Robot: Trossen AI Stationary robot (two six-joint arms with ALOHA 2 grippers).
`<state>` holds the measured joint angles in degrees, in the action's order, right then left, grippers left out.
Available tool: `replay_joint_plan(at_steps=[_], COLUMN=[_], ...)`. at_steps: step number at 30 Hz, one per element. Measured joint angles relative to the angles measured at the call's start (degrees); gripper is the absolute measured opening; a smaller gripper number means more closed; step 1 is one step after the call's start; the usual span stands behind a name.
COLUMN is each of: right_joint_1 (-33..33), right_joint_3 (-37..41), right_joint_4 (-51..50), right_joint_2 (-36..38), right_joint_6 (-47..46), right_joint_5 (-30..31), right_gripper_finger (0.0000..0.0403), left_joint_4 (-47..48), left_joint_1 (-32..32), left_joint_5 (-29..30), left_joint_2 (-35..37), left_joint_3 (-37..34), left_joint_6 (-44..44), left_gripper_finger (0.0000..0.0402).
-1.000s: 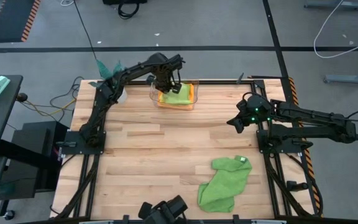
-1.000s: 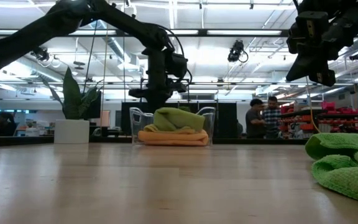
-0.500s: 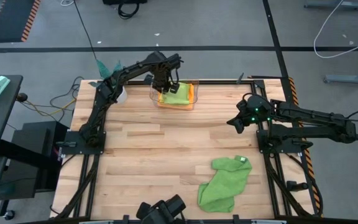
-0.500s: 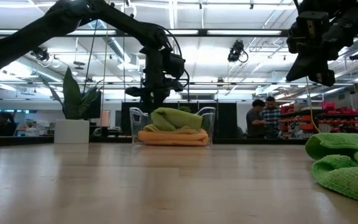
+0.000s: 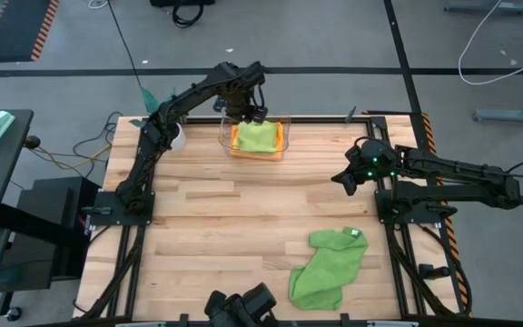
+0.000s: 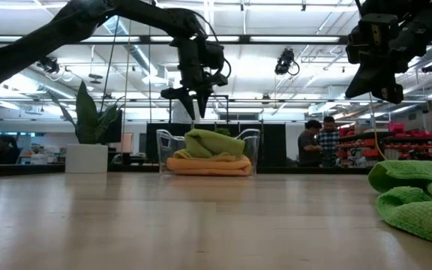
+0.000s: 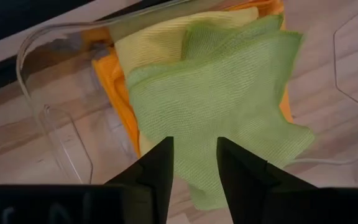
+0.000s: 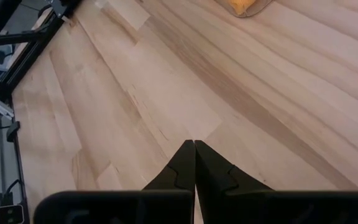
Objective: Fold microfiber towels
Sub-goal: Put the light green towel into the transparent bin
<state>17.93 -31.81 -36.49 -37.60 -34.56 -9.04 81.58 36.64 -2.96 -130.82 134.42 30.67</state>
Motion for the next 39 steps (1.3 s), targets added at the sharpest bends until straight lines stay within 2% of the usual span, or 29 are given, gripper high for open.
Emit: replay_joint_plan(at_steps=[6, 14, 19, 31, 39], right_joint_1=[0.0, 0.0, 0.0, 0.0, 0.0], right_joint_3=[0.0, 0.0, 0.0, 0.0, 0.0], right_joint_4=[0.06, 0.05, 0.05, 0.47, 0.58], right_joint_2=[0.0, -0.84, -2.07, -7.86, -9.83], right_joint_6=[0.67, 0.65, 0.21, 0.21, 0.08], right_joint_5=[0.0, -0.22, -0.44, -0.44, -0.43], right_gripper_finger=[0.0009, 0.0009, 0.0009, 0.0009, 0.0009], left_joint_4=[0.19, -1.99, -3.87, -20.62, -17.33], left_joint_1=[-1.05, -1.35, -1.35, -0.52, -1.64], left_joint_5=[-0.24, -0.24, 2.99, 5.89, 5.84], left_joint_2=[-0.42, -0.45, -0.51, -0.44, 2.24], left_joint_3=[-0.28, -7.48, -12.15, -22.39, -22.55], left_joint_6=[-1.59, -1.68, -2.22, -6.3, -6.27], left_gripper_finger=[0.0116, 0.0091, 0.0076, 0.0045, 0.0026])
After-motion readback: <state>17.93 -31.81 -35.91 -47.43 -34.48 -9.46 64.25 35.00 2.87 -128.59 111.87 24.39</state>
